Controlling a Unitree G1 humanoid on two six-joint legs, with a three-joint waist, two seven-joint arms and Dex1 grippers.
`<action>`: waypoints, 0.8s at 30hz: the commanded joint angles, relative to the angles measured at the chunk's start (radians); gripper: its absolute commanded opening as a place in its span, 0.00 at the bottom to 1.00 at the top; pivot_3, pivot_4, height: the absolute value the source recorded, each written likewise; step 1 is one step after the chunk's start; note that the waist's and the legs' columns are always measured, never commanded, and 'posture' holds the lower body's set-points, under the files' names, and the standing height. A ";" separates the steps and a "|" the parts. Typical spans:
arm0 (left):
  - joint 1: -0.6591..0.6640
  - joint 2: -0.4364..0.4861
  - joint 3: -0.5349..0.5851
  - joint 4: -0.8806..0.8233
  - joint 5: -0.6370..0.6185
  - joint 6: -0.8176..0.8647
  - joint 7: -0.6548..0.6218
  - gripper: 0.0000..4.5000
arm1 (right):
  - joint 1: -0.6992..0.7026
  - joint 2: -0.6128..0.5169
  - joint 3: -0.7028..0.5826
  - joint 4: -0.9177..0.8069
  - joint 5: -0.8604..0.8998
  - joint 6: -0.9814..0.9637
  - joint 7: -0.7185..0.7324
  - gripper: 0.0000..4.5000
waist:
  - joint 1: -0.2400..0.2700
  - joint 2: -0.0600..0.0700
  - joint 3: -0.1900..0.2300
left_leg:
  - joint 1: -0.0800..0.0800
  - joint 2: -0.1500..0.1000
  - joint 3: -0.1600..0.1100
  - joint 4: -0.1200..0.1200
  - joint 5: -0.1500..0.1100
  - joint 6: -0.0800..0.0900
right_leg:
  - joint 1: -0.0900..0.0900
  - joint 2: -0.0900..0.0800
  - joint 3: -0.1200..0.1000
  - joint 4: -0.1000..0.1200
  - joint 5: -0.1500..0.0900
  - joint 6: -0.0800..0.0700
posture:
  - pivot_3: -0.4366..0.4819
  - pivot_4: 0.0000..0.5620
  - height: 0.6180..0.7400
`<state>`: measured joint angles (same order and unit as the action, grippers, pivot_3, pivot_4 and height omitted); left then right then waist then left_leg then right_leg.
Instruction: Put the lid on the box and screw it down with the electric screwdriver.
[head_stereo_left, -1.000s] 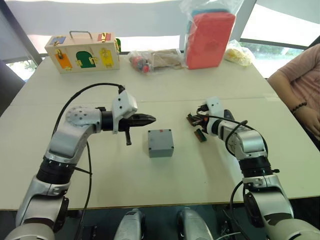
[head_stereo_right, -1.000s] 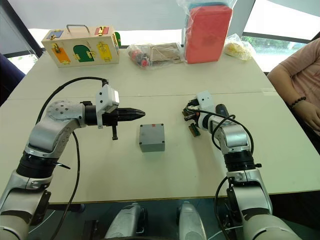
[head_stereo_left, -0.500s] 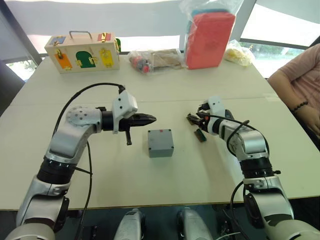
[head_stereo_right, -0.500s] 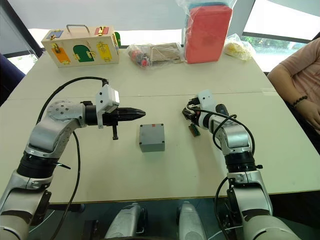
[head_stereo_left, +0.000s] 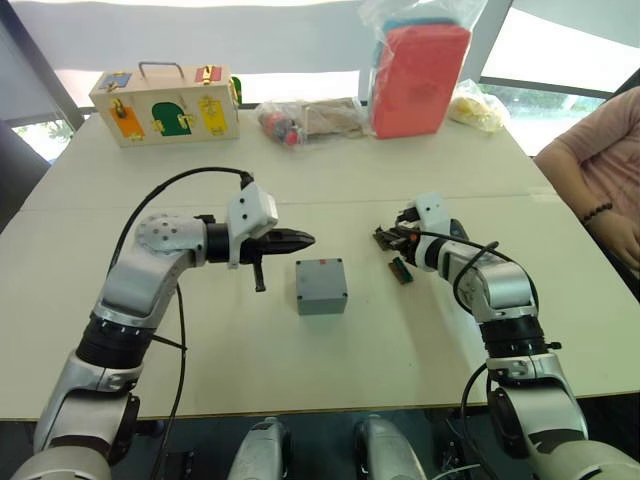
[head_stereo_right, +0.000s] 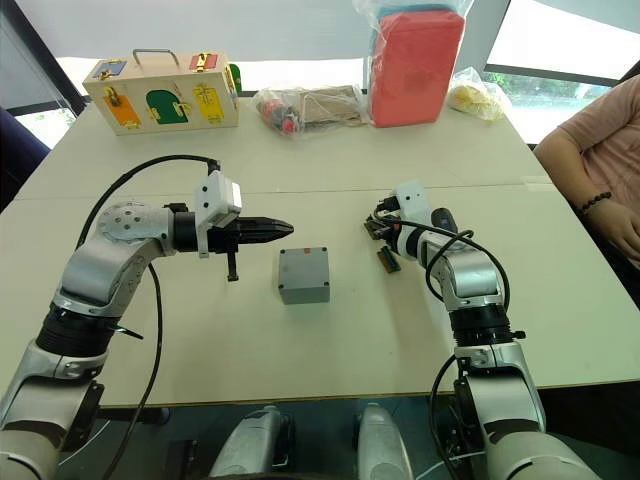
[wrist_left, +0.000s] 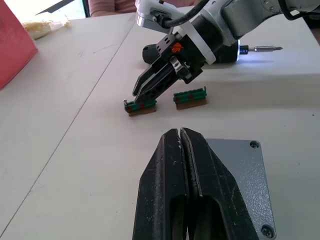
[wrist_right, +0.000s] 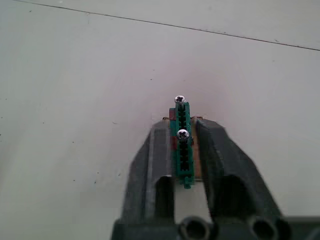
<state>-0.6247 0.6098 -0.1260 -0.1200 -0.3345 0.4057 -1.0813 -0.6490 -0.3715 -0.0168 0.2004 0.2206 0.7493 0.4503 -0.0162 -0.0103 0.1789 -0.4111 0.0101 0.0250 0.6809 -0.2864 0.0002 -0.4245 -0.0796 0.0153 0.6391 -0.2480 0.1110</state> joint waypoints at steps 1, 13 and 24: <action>-0.020 0.003 0.014 -0.013 -0.003 -0.014 0.004 0.00 | -0.009 0.001 -0.017 -0.025 0.009 -0.019 0.005 0.02 | 0.000 0.000 0.000 | 0.000 0.000 0.000 0.000 0.000 0.000 | 0.000 0.000 0.000 0.000 0.000 0.000 | 0.48 0.27 0.92; -0.004 0.018 0.015 -0.016 -0.005 -0.008 -0.007 0.00 | -0.035 -0.044 -0.064 -0.194 0.074 0.090 0.027 0.02 | 0.001 0.000 0.000 | 0.000 0.000 0.000 0.000 0.000 0.000 | 0.000 0.000 0.000 0.000 0.000 0.000 | 0.48 0.27 0.92; 0.035 0.065 0.027 -0.019 -0.010 -0.015 -0.034 0.00 | -0.011 -0.046 -0.072 -0.605 0.370 0.482 0.084 0.02 | 0.001 0.000 0.000 | 0.000 0.001 -0.001 0.000 0.000 0.000 | 0.000 0.001 0.000 0.000 0.000 0.000 | 0.48 0.27 0.92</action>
<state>-0.5904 0.6564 -0.1255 -0.1197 -0.3371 0.4057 -1.1092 -0.6652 -0.4327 -0.0902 -0.3384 0.5459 1.1940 0.5413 -0.0152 -0.0098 0.1792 -0.4111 0.0112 0.0243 0.6807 -0.2865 0.0004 -0.4249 -0.0791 0.0149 0.6394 -0.2481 0.1109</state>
